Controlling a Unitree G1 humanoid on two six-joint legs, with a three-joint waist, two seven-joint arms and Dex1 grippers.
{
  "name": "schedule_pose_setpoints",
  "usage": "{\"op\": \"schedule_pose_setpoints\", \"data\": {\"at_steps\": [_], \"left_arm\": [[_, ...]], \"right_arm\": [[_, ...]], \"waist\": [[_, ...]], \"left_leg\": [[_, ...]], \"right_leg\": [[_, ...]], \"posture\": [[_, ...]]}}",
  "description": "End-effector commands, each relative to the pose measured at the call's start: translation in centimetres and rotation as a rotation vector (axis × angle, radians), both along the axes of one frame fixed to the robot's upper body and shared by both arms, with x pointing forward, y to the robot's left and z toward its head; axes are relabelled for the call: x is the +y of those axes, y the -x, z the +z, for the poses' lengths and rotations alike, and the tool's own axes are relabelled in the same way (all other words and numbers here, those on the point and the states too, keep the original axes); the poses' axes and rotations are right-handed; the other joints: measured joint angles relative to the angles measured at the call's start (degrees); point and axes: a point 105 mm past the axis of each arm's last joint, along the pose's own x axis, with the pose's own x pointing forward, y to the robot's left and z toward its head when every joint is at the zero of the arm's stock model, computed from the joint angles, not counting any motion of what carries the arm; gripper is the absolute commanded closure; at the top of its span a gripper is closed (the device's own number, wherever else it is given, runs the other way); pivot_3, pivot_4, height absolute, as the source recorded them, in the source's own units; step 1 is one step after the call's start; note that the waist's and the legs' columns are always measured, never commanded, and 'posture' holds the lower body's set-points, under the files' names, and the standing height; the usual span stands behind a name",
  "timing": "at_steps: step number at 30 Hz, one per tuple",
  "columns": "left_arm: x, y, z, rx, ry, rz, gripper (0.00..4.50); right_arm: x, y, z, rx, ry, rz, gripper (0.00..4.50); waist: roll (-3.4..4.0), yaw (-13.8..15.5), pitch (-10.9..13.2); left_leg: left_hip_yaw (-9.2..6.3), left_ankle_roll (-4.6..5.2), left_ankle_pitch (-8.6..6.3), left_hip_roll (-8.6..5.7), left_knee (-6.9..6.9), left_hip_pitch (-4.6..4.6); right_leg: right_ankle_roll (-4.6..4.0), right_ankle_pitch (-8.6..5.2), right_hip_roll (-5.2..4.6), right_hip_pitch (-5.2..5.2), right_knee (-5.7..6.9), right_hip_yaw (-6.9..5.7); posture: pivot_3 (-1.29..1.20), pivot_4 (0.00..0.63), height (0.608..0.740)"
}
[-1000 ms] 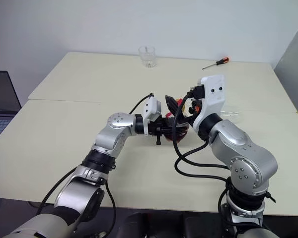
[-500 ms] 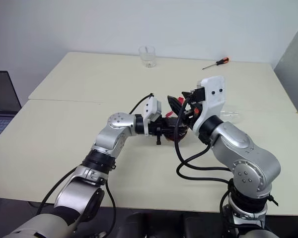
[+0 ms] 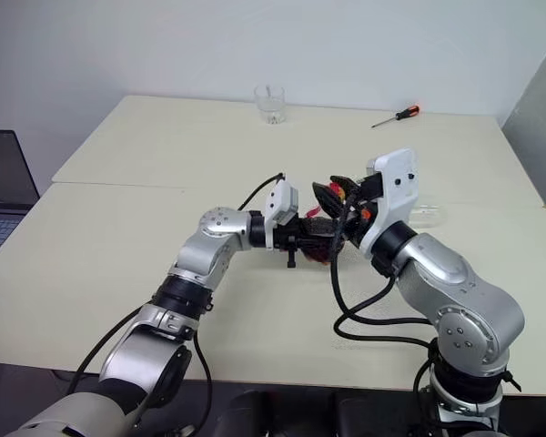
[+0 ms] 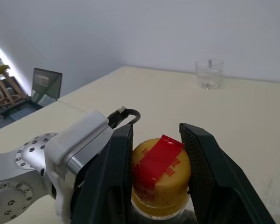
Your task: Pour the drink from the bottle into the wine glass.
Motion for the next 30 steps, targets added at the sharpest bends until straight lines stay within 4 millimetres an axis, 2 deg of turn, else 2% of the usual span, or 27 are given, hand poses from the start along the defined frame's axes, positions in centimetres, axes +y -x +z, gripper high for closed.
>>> {"op": "schedule_pose_setpoints", "data": {"at_steps": [1,7,10,12,16,18,20,22,27,30], "left_arm": [[0.5,-0.2,1.3,-0.040,0.029,0.010,3.75],[0.5,-0.1,1.3,-0.042,0.027,0.009,3.75],[0.7,-0.2,1.3,-0.042,0.028,0.018,3.75],[0.9,-0.3,1.3,-0.045,0.031,0.031,3.75],[1.2,-0.2,1.3,-0.045,0.037,0.042,3.76],[1.2,-0.1,1.3,-0.042,0.038,0.039,3.76],[1.1,0.1,1.3,-0.038,0.041,0.031,3.76],[0.9,0.3,1.3,-0.036,0.041,0.023,3.76],[0.5,0.4,1.4,-0.036,0.043,0.012,3.76],[0.5,0.5,1.4,-0.035,0.043,0.007,3.76]], "right_arm": [[-1.4,1.2,3.6,-0.173,-0.040,0.036,3.27],[-3.2,0.7,5.5,-0.231,-0.048,0.020,3.27],[-6.1,-1.0,3.9,-0.143,-0.065,-0.139,3.27],[-9.0,-2.0,1.3,-0.050,-0.093,-0.289,3.27],[-16.1,-2.5,-7.0,0.161,-0.076,-0.681,3.27],[-18.7,-2.0,-9.6,0.195,-0.091,-0.829,3.27],[-20.4,-1.6,-11.2,0.203,-0.092,-0.935,3.27],[-20.9,-1.6,-12.2,0.205,-0.081,-0.972,3.27],[-20.5,-2.1,-13.4,0.217,-0.113,-0.955,3.27],[-20.4,-2.2,-13.8,0.212,-0.129,-0.946,2.27]], "waist": [[0.00,-0.01,0.00],[0.00,-0.02,0.00],[0.00,0.10,0.00],[-0.01,0.16,-0.01],[-0.07,0.57,-0.05],[-0.04,0.44,-0.03],[0.01,0.08,-0.01],[0.01,-0.21,-0.01],[0.03,-0.24,-0.02],[0.03,-0.13,-0.03]], "left_leg": [[0.01,0.00,0.00,-0.01,0.00,0.01],[0.00,0.00,0.00,-0.01,0.00,0.03],[0.00,0.00,0.00,0.00,0.00,0.02],[0.01,0.00,0.00,-0.01,0.01,0.02],[0.11,0.00,0.00,-0.04,0.01,0.02],[0.16,-0.01,0.00,-0.06,0.01,0.02],[0.17,-0.01,0.00,-0.09,0.01,0.05],[0.19,0.00,0.00,-0.09,0.02,0.12],[0.17,0.00,0.01,-0.08,0.02,0.25],[0.18,0.01,0.02,-0.09,0.04,0.25]], "right_leg": [[0.00,0.00,0.00,0.01,0.00,0.00],[0.00,0.00,0.02,0.01,0.03,-0.01],[0.00,0.00,0.02,0.03,0.02,-0.01],[0.00,0.01,-0.01,0.05,0.00,0.00],[0.01,-0.01,-0.06,0.14,-0.06,-0.05],[0.04,-0.02,-0.08,0.10,-0.04,0.02],[0.09,-0.03,-0.08,0.02,0.04,0.02],[0.15,0.01,-0.05,0.01,0.05,0.07],[0.13,0.04,0.05,0.06,0.22,0.08],[0.12,0.04,0.05,0.06,0.28,0.09]], "posture": [[0.00,0.150,0.740],[0.00,0.150,0.740],[0.00,0.150,0.740],[0.00,0.150,0.740],[0.00,0.150,0.740],[0.00,0.150,0.740],[0.00,0.150,0.740],[0.00,0.150,0.740],[0.00,0.150,0.740],[0.00,0.150,0.740]]}}
